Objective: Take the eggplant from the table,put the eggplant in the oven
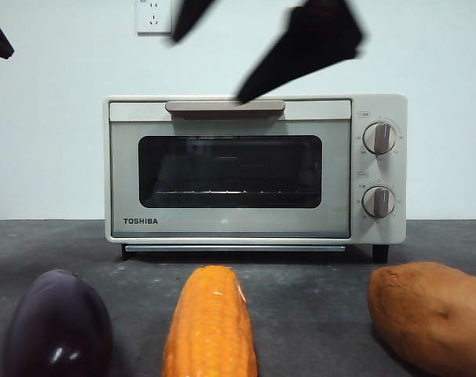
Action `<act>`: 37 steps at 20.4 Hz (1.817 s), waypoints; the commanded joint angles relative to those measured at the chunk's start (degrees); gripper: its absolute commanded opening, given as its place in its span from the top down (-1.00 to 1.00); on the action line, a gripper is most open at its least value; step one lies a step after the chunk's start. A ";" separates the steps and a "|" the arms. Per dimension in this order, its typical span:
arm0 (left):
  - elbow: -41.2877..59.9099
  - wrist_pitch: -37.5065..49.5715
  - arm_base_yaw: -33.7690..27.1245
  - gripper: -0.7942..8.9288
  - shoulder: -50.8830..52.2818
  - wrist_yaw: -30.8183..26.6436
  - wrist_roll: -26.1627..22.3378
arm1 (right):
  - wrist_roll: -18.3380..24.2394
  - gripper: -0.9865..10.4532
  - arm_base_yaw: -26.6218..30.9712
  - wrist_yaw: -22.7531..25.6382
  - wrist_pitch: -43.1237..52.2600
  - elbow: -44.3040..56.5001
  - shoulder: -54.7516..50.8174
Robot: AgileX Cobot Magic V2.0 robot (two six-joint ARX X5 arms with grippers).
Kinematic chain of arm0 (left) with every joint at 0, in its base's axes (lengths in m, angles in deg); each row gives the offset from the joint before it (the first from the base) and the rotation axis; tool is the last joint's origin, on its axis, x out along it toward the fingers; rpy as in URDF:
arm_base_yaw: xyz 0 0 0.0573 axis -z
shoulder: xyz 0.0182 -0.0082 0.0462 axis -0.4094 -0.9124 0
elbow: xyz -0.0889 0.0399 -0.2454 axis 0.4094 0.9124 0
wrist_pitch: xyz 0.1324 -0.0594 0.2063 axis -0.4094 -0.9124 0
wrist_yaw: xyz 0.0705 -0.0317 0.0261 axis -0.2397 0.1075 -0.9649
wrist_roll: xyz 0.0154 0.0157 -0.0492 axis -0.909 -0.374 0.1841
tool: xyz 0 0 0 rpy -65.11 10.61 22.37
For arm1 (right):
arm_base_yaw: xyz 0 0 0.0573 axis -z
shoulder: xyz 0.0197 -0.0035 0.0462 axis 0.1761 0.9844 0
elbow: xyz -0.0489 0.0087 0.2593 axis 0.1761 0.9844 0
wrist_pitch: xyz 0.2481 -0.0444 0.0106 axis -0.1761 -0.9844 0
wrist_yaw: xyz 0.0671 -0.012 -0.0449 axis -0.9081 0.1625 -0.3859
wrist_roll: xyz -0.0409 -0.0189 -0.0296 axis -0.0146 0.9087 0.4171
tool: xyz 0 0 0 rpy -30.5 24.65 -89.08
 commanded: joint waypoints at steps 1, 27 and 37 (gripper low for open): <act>-1.20 0.07 0.15 0.82 -0.35 -0.39 -1.09 | -0.50 0.20 -4.76 4.09 -1.81 -5.75 7.96; -1.22 0.09 0.15 0.82 -0.28 -6.21 -3.37 | -2.71 0.62 -11.76 7.13 -3.72 -22.25 33.31; -1.38 6.49 4.15 0.82 -1.42 -6.01 -0.77 | 10.14 0.62 -11.87 8.04 -35.54 -30.03 17.11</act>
